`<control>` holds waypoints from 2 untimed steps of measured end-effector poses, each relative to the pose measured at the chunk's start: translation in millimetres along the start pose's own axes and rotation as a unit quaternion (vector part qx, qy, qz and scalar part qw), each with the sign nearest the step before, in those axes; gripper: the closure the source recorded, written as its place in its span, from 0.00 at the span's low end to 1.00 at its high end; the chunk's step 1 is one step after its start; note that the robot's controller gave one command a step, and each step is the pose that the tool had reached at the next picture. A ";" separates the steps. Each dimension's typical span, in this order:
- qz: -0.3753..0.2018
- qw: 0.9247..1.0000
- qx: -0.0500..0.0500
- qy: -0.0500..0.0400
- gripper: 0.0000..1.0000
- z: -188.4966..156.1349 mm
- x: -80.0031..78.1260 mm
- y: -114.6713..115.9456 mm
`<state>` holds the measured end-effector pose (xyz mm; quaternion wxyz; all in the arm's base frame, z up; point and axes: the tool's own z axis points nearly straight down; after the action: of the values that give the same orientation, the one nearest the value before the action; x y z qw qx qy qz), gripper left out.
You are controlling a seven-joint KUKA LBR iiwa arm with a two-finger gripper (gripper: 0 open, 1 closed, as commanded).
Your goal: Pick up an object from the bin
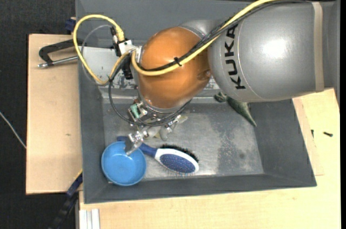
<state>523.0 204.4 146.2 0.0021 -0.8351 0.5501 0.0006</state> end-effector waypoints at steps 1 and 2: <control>-0.334 0.943 -0.001 0.000 0.00 71.8 2.7 -10.1; -0.292 0.956 -0.002 0.000 0.00 69.4 -17.0 12.0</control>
Offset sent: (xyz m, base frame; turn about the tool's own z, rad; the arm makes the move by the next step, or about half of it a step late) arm 0.0101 -0.0020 -0.0762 -0.6846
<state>505.4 215.6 76.9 0.0006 -0.9595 0.2819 0.0007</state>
